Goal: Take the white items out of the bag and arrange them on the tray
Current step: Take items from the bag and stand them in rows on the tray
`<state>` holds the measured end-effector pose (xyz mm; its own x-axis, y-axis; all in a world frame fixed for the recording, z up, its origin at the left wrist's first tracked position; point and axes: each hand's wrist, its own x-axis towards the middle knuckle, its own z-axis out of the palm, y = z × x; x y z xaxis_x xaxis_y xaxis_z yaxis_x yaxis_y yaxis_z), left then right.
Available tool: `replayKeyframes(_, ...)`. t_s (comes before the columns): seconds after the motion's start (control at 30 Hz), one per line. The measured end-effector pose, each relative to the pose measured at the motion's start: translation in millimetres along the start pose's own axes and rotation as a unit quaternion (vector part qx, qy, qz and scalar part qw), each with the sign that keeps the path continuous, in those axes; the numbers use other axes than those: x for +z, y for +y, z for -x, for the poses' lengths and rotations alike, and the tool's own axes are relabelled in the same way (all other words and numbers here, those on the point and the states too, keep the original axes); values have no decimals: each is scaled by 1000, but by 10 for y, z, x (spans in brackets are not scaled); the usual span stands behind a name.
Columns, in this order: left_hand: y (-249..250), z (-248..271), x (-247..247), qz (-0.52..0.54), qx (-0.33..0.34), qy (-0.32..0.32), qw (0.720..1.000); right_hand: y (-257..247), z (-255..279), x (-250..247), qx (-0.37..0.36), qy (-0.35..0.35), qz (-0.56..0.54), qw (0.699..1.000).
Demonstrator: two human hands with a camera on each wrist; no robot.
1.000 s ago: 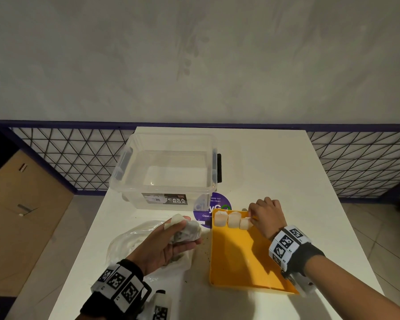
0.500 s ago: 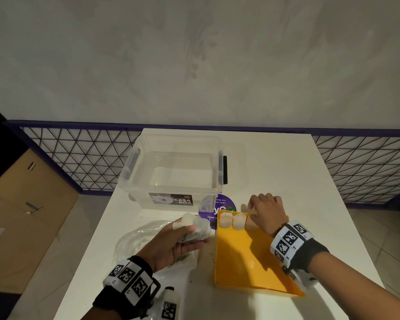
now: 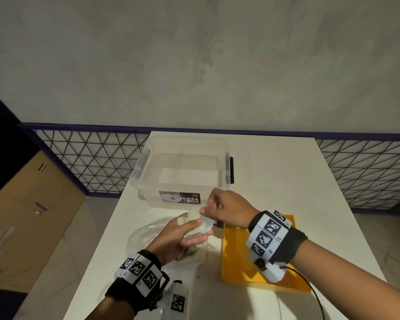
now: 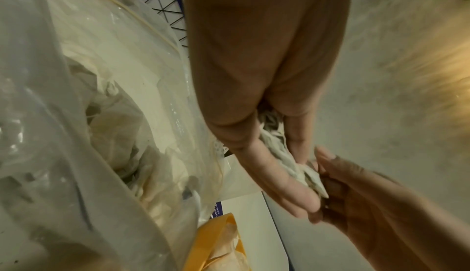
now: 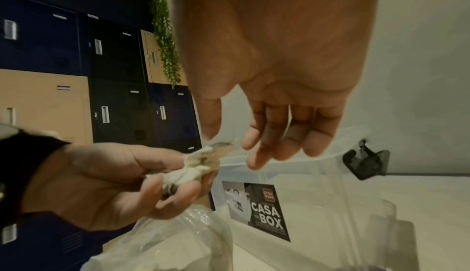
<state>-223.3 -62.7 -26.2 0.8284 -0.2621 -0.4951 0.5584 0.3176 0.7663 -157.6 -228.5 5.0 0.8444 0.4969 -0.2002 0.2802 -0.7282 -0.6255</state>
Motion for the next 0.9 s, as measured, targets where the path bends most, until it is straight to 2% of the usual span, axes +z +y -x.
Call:
replayKeyframes(0.07, 8, 21, -18, 51, 10, 14, 999, 11, 25, 0, 34, -27, 5, 999)
replayKeyframes(0.13, 6, 38, -28, 82, 13, 23, 996, -24, 55, 11, 41, -49, -34, 997)
replayKeyframes(0.23, -5, 42, -10, 90, 13, 18, 996, -88, 66, 25, 37, -19, -136, 990)
replayKeyframes(0.3, -9, 44, -11, 100, 12, 13, 995, -128, 72, 7, 36, 11, -162, 986)
replayKeyframes(0.4, -8, 63, -53, 123, 0, 15, 992, -156, 76, -84, 33, 45, -144, 988)
replayKeyframes(0.77, -26, 58, -107, 118, -17, 31, 992, -148, 150, -382, 17, -2, -68, 998)
replayKeyframes(0.9, -21, 29, -78, 114, -21, 40, 992, -53, 208, -488, 33, 11, -71, 997)
